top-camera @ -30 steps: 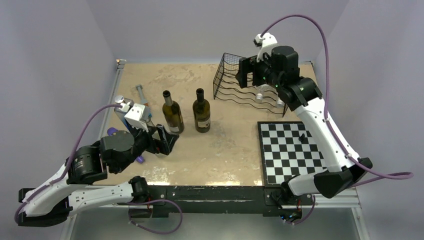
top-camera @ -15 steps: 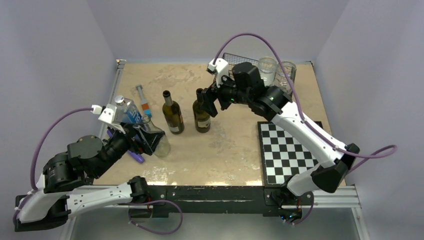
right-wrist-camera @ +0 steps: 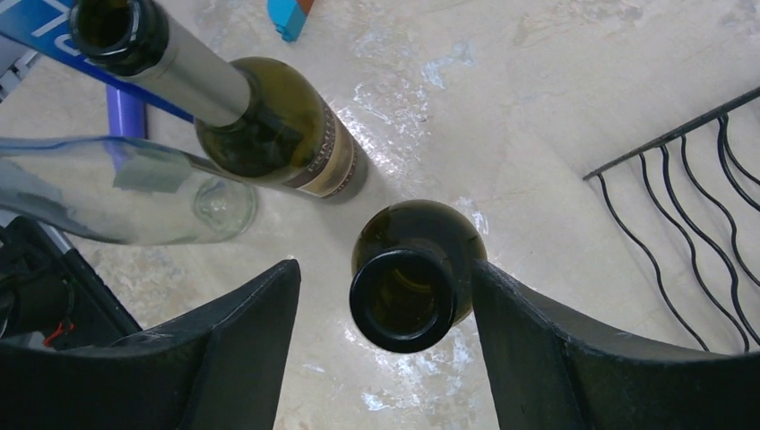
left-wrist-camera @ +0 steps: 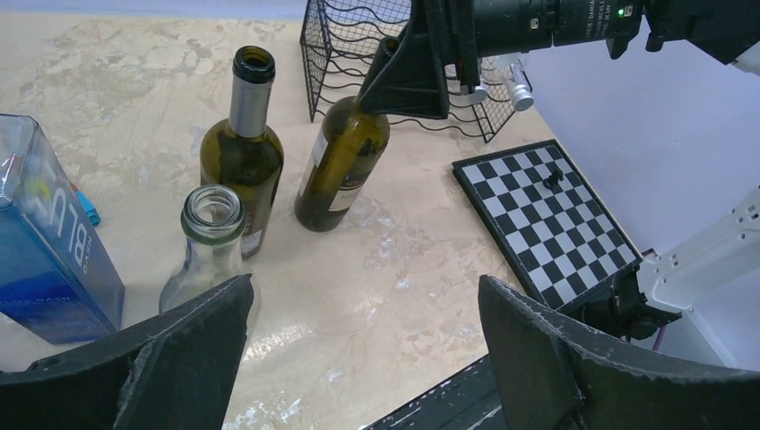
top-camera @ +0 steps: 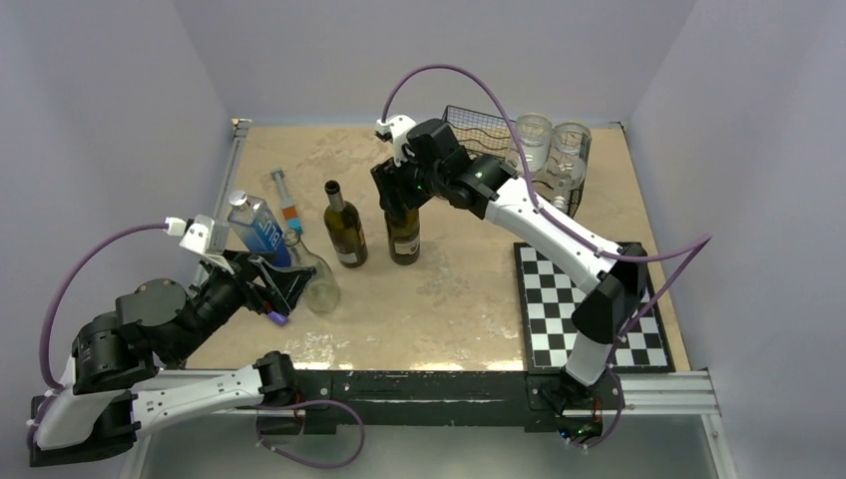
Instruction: Put the wine bottle on the wine rack
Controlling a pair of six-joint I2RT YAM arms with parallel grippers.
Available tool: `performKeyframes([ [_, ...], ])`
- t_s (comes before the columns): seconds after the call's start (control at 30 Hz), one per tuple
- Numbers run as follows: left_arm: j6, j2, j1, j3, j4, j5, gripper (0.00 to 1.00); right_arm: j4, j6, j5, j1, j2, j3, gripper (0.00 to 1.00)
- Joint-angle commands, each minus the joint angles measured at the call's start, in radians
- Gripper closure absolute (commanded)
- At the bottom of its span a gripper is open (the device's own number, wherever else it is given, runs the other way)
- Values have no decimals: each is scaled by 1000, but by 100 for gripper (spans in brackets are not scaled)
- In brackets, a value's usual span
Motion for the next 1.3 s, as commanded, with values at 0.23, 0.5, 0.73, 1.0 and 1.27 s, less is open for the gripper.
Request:
performKeyframes([
  [0.23,18,0,5,16,2,5,1,-49,-2,80,10,51,103,58],
  [0.5,42,37,5,12,91,105,1,-118,8,77,10,18,126,100],
  [0.73,104,160,5,-8,162,232,1,-224,53,-40,10,-110,153,100],
  [1.0,225,289,5,-209,447,381,1,-463,88,-175,23,-230,256,100],
  [1.27,264,291,5,-420,754,463,1,-582,145,-307,26,-319,335,100],
])
